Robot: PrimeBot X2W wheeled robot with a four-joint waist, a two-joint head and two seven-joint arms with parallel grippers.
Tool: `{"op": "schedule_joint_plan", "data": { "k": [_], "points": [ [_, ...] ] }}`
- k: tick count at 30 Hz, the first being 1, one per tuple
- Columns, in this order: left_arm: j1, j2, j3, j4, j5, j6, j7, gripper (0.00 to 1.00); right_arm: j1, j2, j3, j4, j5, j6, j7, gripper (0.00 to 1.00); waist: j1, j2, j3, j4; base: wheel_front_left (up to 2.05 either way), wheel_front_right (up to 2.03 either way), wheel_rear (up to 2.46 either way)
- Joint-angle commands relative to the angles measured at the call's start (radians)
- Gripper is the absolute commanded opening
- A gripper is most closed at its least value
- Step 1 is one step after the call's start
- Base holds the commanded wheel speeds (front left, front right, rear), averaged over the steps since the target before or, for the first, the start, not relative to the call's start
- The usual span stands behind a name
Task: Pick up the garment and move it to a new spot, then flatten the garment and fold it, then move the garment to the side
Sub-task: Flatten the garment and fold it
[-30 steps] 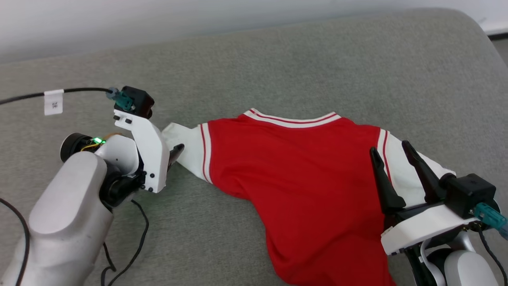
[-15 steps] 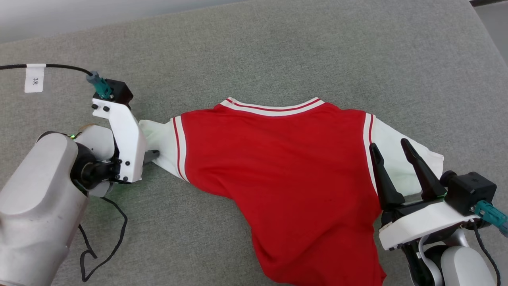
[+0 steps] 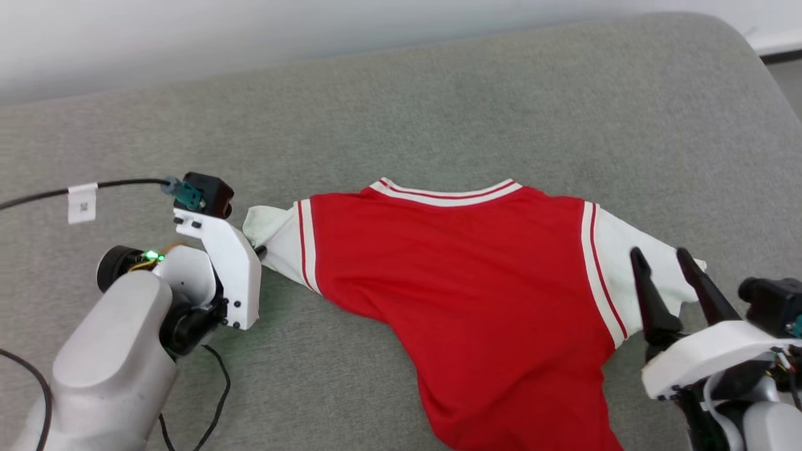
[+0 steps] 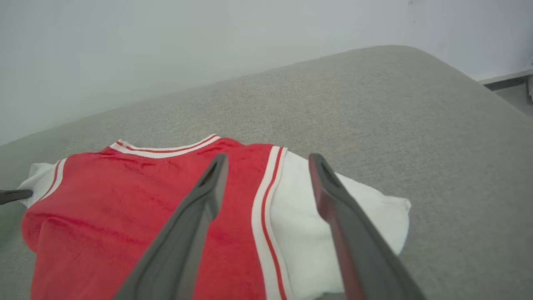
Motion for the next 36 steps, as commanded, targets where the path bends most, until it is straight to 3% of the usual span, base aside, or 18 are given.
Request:
{"op": "schedule_joint_plan", "data": {
  "k": [1, 6, 13, 23, 30, 31, 32, 33, 36],
  "points": [
    [0.025, 0.001, 0.003, -0.012, 0.011, 0.011, -0.030, 0.00, 0.013, 0.001, -0.026, 0.012, 0.020, 0.000, 0.032, 1.00, -0.0001, -0.0001, -0.041, 0.033, 0.00, 0.00, 0.00],
    [0.070, -0.007, 0.010, -0.072, 0.025, 0.039, -0.108, 0.00, 0.016, -0.002, -0.170, 0.068, 0.033, 0.000, 0.228, 1.00, -0.0001, -0.0001, -0.081, 0.066, 0.00, 0.00, 0.00],
    [0.080, -0.009, 0.010, -0.175, 0.045, 0.068, -0.154, 0.00, -0.078, -0.077, -0.318, 0.175, 0.027, 0.000, 0.512, 1.00, -0.0001, -0.0001, -0.062, 0.101, 0.00, 0.00, 0.00],
    [0.009, -0.007, 0.004, -0.273, 0.076, 0.078, -0.157, 0.00, -0.287, -0.136, -0.310, 0.321, 0.020, 0.000, 0.683, 1.00, -0.0001, -0.0001, 0.053, 0.149, 0.00, 0.00, 0.00],
    [-0.016, -0.008, 0.000, -0.286, 0.082, 0.071, -0.167, 0.00, -0.341, -0.118, -0.316, 0.479, -0.011, -0.001, 0.784, 1.00, -0.0001, -0.0001, 0.095, 0.167, 0.00, 0.00, 0.00],
    [-0.017, -0.007, 0.000, -0.284, 0.081, 0.071, -0.169, 0.00, -0.343, -0.109, -0.316, 0.493, -0.012, -0.001, 0.796, 0.45, -0.0001, -0.0001, 0.096, 0.168, 0.00, 0.00, 0.00],
    [-0.018, -0.007, 0.000, -0.281, 0.080, 0.070, -0.169, 0.00, -0.345, -0.099, -0.317, 0.504, -0.011, 0.000, 0.808, 0.14, -0.0001, -0.0001, 0.097, 0.169, 0.00, 0.00, 0.00],
    [-0.018, -0.007, -0.002, -0.279, 0.078, 0.069, -0.168, 0.00, -0.348, -0.095, -0.311, 0.506, -0.015, 0.000, 0.810, 0.00, -0.0001, -0.0001, 0.097, 0.170, 0.00, 0.00, 0.00],
    [-0.018, -0.005, -0.003, -0.270, 0.075, 0.066, -0.168, 0.00, -0.361, -0.107, -0.305, 0.503, -0.020, 0.000, 0.808, 0.00, -0.0001, -0.0001, 0.090, 0.169, 0.00, 0.00, 0.00]
  ]
}}
